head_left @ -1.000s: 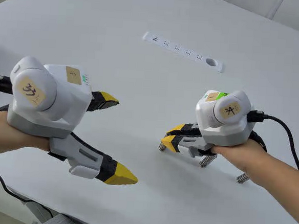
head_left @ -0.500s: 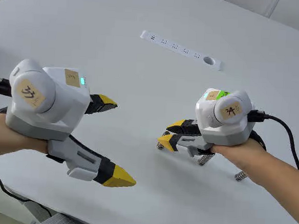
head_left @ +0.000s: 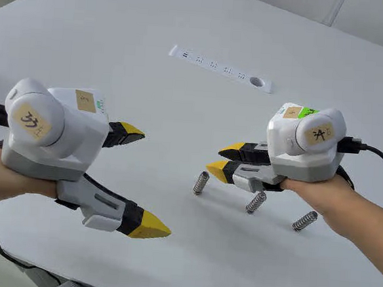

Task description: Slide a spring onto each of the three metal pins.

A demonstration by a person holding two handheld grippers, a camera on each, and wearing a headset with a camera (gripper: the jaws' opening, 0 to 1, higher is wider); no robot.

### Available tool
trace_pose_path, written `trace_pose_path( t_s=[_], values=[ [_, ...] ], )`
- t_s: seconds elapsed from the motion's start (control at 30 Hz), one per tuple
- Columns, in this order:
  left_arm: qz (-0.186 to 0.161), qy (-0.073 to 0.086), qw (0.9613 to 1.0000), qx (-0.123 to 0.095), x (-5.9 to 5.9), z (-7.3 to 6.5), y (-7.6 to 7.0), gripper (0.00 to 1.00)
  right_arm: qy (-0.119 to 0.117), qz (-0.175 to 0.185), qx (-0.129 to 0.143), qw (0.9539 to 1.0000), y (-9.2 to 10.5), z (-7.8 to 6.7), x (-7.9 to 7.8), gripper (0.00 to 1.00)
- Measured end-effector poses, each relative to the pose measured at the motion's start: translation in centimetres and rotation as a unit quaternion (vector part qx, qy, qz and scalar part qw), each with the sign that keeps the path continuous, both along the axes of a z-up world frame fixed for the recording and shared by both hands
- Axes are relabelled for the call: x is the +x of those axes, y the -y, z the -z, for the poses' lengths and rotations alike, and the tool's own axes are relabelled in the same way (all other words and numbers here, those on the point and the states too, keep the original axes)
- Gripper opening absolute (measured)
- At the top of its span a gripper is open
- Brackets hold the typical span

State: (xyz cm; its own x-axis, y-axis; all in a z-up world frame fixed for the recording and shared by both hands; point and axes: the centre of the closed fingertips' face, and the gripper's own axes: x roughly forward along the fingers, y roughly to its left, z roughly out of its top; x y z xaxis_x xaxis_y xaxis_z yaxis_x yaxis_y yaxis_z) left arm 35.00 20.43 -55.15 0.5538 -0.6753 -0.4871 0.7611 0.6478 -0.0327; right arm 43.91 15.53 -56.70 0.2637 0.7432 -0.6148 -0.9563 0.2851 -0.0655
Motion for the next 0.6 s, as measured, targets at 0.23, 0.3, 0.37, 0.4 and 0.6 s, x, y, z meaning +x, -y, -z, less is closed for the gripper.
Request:
trace_pose_path(
  t_s=[0.23, 0.3, 0.37, 0.4, 0.6],
  values=[
    [-0.011, 0.017, 0.9998, -0.006, 1.2, -1.8, 0.1, 0.97, 0.013, 0.039, 0.044, 0.9982, 3.0, -3.1, 0.8, 0.22],
    [-0.014, 0.022, 0.9996, -0.006, 1.6, -2.2, 0.2, 0.97, 0.021, 0.050, 0.050, 0.9973, 4.3, -3.8, 1.0, 0.22],
    [-0.016, 0.026, 0.9995, -0.006, 2.0, -2.6, 0.3, 0.97, 0.024, 0.063, 0.057, 0.9961, 5.7, -4.4, 1.2, 0.22],
    [-0.016, 0.027, 0.9995, -0.006, 2.1, -2.8, 0.3, 0.97, 0.025, 0.068, 0.060, 0.9956, 6.2, -4.6, 1.2, 0.22],
    [-0.016, 0.036, 0.9992, 0.004, 2.8, -3.3, 0.8, 0.97, 0.028, 0.112, 0.080, 0.9901, 10.2, -5.8, 1.1, 0.24]
  ],
)
